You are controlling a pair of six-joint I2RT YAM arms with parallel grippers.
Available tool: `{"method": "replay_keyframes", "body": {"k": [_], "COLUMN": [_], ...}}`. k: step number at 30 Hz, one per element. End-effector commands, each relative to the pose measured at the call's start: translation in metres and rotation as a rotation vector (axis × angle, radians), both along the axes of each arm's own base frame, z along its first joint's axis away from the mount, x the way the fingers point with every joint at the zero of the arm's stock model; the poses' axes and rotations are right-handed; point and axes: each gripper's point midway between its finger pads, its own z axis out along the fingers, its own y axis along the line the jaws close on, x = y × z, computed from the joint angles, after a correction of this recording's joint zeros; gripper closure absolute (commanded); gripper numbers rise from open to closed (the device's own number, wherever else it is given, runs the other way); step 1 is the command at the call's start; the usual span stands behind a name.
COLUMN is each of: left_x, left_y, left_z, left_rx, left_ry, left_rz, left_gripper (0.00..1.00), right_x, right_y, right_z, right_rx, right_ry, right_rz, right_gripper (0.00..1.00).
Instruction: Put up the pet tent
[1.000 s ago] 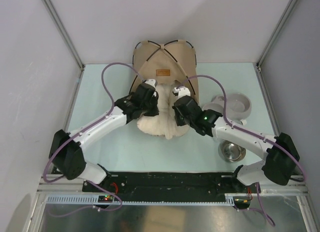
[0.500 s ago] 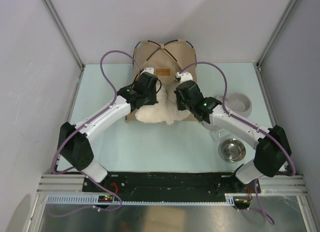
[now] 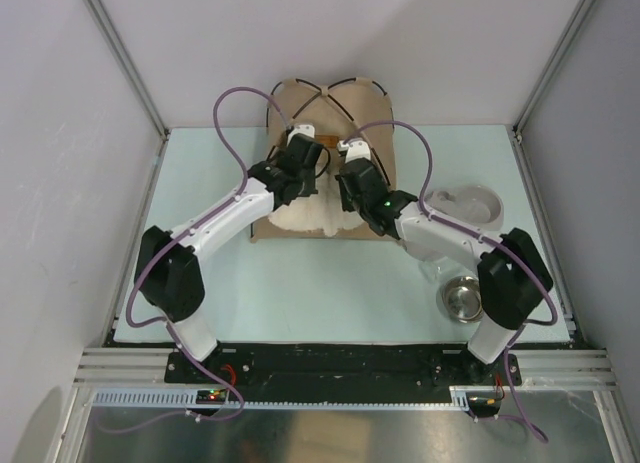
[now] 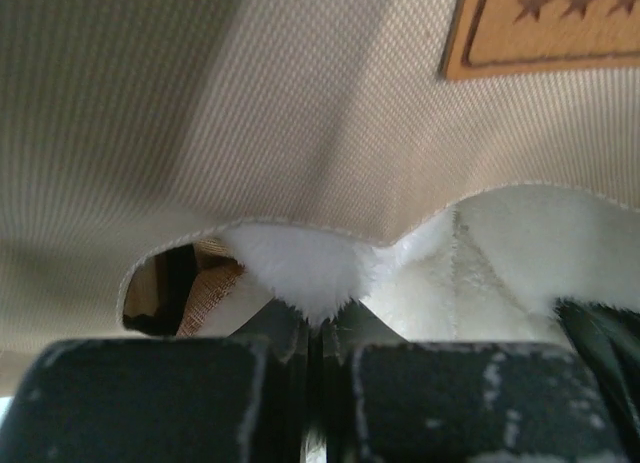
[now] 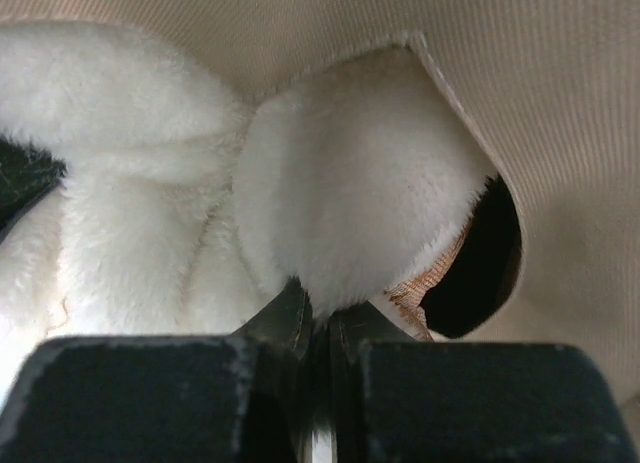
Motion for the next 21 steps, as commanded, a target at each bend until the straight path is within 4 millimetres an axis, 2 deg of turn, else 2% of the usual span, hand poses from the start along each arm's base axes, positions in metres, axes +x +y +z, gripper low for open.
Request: {"method": "replay_keyframes", "body": {"k": [1, 11, 16, 21], "left_x": [0.026, 0.045, 0.056, 0.059], "left_y": [-0.025, -0.039, -0.032, -0.025], "left_z": [0.041, 0.042, 0.041, 0.023], "left_rx": [-0.113, -0.136, -0.089, -0.052], "left_ry": [-0.162, -0.216, -0.279, -0.288], "left_rz": [-0.011, -0.028, -0.004, 0.017], "left_gripper": [1.0, 1.0, 1.0, 1.0], "right_x": [0.034, 0.05, 0.048, 0.045], "right_y": [0.032, 0.026, 0.031, 0.029], "right_z": [0.066, 0.046, 0.03, 0.005], "right_rx": [0.132, 0.04, -0.007, -0.03], "right_ry": [-0.215, -0.241, -0.245, -0.206], "right_rz": [-0.032, -0.097, -0.059, -0.036], "right_gripper": [1.0, 1.0, 1.0, 1.0]}}
